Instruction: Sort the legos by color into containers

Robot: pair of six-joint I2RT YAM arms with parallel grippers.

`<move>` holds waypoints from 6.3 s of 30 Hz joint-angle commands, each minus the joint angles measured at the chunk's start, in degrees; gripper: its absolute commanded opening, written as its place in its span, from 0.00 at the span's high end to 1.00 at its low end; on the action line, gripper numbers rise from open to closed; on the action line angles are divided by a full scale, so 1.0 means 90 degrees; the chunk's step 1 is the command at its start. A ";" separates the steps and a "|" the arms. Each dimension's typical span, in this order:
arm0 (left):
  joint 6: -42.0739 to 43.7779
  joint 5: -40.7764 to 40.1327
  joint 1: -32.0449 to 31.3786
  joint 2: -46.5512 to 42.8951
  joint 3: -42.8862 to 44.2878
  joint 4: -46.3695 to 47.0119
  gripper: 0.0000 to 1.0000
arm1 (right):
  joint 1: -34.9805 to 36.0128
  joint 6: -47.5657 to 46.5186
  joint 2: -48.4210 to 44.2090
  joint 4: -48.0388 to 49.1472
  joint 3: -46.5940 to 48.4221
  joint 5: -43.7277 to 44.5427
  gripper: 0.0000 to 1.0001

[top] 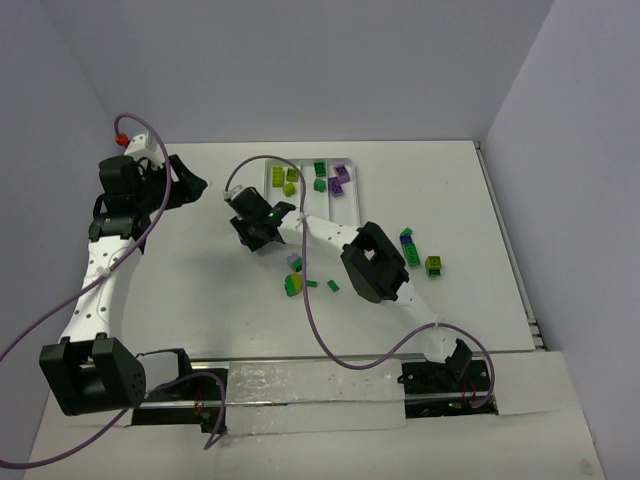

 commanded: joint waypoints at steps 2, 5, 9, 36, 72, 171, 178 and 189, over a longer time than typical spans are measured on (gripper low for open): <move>-0.0021 0.0220 0.0208 -0.0018 -0.0058 0.0182 0.24 | -0.0027 -0.0110 -0.0450 0.0455 -0.0398 -0.0251 0.93; -0.0059 0.0582 0.0497 0.0032 -0.0036 -0.0024 0.20 | -0.0029 -0.0217 -0.1218 0.0927 -0.1176 -0.0813 1.00; -0.0329 0.2108 0.1302 0.0135 -0.0118 -0.0134 0.17 | -0.0019 -0.0425 -0.2329 0.1547 -0.2089 -0.1273 1.00; -0.2289 0.4458 -0.0214 0.0277 -0.1209 0.1828 0.24 | 0.0051 -0.1374 -0.4581 0.1852 -0.3515 -0.1785 1.00; -0.1797 0.4556 -0.0756 0.1229 -0.0509 0.0873 0.46 | 0.0093 -0.1524 -0.4809 0.1833 -0.3736 -0.1416 1.00; -0.0795 0.1399 -0.2204 0.3517 0.2428 0.1973 1.00 | -0.3835 0.0056 -0.5033 0.2189 -0.3776 -0.0143 0.00; -0.1037 0.0058 -0.3170 0.4797 0.3262 0.1965 1.00 | -0.5005 -0.0120 -0.6356 0.1815 -0.4879 -0.0328 0.00; -0.2424 -0.2584 -0.4148 0.6677 0.5550 0.0645 1.00 | -0.5528 -0.0089 -0.7086 0.1759 -0.5801 -0.0590 0.00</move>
